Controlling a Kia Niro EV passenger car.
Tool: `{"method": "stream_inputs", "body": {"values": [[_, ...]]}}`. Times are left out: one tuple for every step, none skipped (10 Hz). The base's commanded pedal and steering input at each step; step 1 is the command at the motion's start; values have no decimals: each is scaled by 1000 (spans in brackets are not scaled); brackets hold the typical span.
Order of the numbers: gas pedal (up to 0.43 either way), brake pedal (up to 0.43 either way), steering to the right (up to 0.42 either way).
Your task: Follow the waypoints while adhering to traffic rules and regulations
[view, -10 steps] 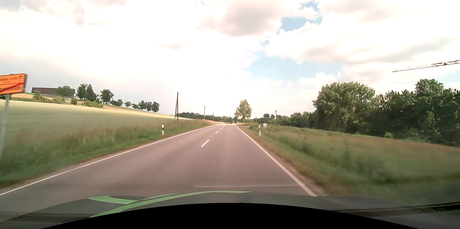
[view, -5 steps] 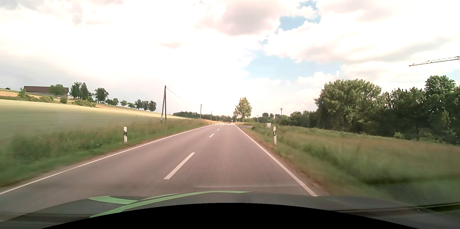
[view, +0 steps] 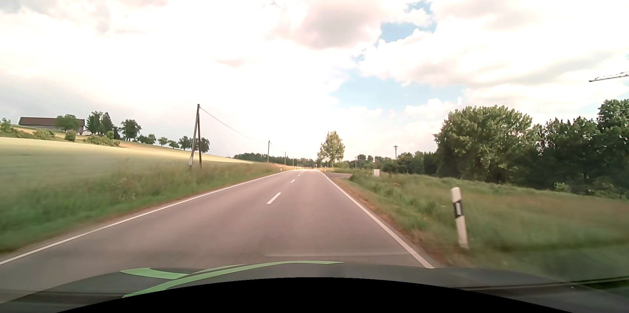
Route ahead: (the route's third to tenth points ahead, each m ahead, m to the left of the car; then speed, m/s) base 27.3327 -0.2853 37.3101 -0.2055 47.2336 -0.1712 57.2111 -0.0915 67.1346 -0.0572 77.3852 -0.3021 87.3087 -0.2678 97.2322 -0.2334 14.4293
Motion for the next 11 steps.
{"method": "stream_inputs", "body": {"values": [[350,0,-2],[350,0,-3],[350,0,-4],[350,0,-4],[339,0,-5],[339,0,-5],[339,0,-5],[331,0,-5],[331,0,-5],[331,0,-5],[331,0,-5]]}}
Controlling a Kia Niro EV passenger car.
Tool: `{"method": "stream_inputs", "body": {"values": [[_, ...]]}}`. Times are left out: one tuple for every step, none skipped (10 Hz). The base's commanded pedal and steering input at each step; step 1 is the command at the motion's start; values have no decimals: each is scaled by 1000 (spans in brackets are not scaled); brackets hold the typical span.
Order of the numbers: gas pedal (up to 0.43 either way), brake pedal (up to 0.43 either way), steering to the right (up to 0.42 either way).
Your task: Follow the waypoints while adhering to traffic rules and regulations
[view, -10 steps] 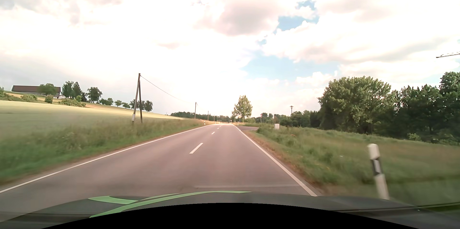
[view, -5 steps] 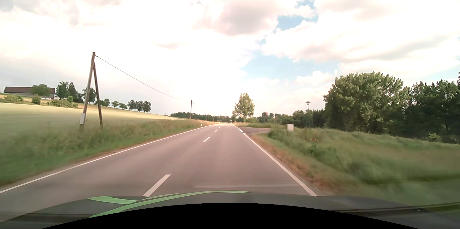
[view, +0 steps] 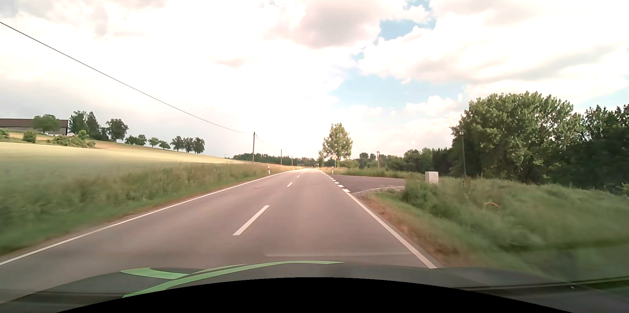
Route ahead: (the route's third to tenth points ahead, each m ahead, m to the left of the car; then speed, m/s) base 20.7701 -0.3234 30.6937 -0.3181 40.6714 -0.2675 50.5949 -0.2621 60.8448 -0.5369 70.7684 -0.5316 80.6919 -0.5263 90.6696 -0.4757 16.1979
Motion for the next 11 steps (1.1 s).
{"method": "stream_inputs", "body": {"values": [[331,0,-5],[331,0,-5],[331,0,-5],[331,0,-4],[331,0,-4],[331,0,-3],[331,0,-3],[319,0,-3],[319,0,-3],[319,0,-3],[311,0,-3]]}}
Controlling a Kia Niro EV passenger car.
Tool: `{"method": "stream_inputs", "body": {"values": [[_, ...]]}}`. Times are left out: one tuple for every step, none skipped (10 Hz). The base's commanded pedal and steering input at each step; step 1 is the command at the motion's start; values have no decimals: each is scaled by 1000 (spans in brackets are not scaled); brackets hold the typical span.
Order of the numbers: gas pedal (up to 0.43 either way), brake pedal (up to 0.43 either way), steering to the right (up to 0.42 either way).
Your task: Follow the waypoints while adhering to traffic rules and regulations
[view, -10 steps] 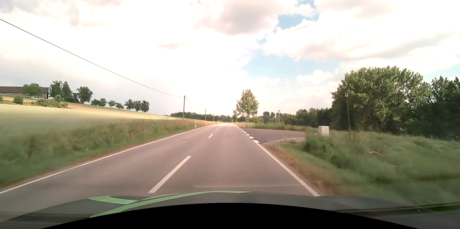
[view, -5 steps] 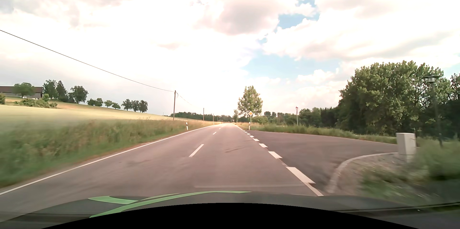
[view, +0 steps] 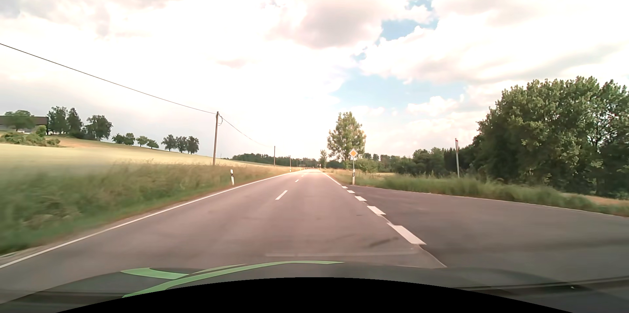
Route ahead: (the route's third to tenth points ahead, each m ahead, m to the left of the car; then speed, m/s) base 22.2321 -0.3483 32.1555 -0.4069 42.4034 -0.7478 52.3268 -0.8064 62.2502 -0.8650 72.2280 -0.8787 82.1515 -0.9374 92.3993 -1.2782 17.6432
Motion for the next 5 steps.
{"method": "stream_inputs", "body": {"values": [[311,0,-3],[299,0,-2],[287,0,-1],[280,0,0],[268,0,0]]}}
